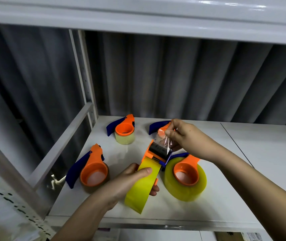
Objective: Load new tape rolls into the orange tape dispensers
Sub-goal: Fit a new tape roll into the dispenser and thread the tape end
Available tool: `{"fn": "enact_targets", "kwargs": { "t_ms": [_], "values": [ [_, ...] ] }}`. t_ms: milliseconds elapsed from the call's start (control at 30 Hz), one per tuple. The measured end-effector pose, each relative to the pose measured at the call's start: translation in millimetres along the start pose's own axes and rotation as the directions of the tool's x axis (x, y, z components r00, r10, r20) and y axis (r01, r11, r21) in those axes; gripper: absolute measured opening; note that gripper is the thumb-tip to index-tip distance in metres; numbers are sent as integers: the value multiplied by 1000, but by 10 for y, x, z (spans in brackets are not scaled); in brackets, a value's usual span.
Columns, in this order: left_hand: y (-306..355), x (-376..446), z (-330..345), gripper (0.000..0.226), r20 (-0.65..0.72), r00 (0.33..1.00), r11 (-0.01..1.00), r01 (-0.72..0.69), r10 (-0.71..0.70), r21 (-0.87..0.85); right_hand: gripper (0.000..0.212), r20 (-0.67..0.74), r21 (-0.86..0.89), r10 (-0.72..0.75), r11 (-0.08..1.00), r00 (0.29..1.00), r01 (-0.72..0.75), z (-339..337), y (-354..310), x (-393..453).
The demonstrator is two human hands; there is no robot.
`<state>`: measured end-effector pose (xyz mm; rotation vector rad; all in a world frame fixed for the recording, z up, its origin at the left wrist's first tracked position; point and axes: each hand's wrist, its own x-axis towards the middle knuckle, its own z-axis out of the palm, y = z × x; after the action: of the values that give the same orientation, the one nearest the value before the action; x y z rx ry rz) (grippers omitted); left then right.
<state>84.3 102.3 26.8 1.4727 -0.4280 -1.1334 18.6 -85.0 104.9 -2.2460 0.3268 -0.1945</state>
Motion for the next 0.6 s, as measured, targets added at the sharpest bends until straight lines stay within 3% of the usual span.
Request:
{"fn": "enact_targets", "kwargs": {
  "t_ms": [200,333,433,600],
  "values": [
    [32,-12,-89,48,92,996,999,13,-17,45,15,65,165,43,985,997,-53,-71,-22,31],
    [15,55,19,28,-52,998,999,37,-37,3,16,116,236,52,969,992,-78,-62,40,58],
    [-10,45,90,37,-160,987,1000,-15,15,-1,14,234,264,50,958,971,-114,-119,64,72],
    [-4,-9,119,27,-201,979,1000,-19,18,-6,11,280,193,-7,980,960,-49,-157,138,140]
  ]
}}
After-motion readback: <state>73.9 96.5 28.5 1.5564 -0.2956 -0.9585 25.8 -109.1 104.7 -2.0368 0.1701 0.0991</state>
